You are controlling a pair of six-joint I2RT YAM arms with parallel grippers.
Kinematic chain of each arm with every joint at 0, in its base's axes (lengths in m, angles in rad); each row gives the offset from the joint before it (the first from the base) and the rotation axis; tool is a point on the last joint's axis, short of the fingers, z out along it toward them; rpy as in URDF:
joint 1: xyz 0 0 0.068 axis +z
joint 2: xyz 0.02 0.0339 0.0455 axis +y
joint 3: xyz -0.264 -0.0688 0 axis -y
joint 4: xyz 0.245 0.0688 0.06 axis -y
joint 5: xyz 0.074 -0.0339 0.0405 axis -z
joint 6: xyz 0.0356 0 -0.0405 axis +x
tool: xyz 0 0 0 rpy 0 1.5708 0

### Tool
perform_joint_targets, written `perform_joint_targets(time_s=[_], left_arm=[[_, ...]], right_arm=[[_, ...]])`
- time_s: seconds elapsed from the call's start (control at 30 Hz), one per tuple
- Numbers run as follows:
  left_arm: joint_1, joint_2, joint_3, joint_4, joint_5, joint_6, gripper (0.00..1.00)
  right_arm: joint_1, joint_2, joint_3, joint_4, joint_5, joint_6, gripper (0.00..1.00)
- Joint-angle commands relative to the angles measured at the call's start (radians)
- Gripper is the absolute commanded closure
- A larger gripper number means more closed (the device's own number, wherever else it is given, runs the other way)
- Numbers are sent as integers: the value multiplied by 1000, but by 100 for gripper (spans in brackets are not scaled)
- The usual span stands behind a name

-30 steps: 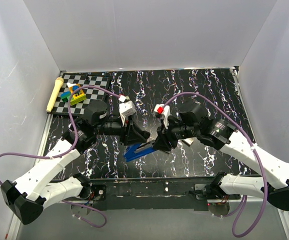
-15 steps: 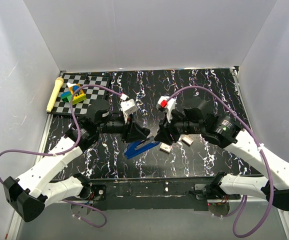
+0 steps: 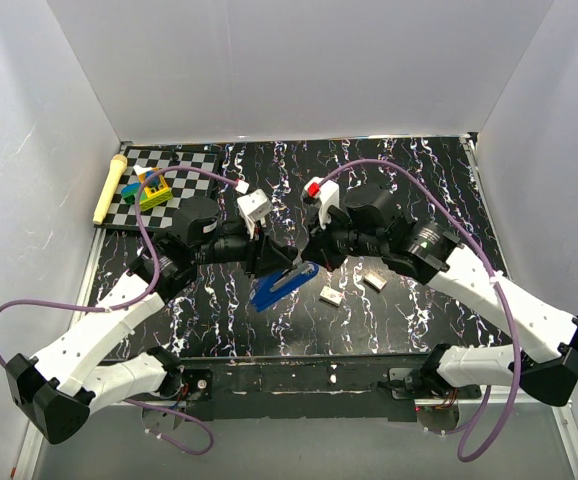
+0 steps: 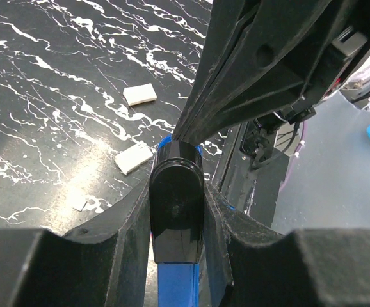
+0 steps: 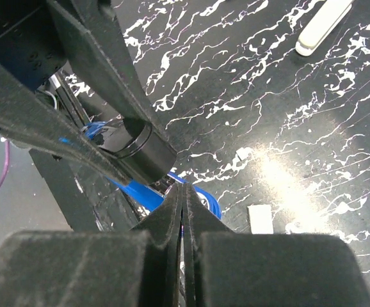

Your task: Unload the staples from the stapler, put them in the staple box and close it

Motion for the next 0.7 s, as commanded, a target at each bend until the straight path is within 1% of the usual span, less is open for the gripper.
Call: perform_joint_targets(time_s=[0.0,0.2,0.37,0.53,0.67], left_arm=[[1,-7,51,80,-35,-41,100],[2,-4,50,92,-75,-53,100],[1,-20,51,117,-138,-95,100],[2,-30,63,134,-145,-129,100],[2,-40,70,137,-205,-145,100]], right_arm=[[6,17,38,103,28,40,99],[6,51,18,152,16,64,99],[6,74,-61,221,32,89,99],[6,85,-101,289,46,102,99],[6,92,-115,307,39,119,99]])
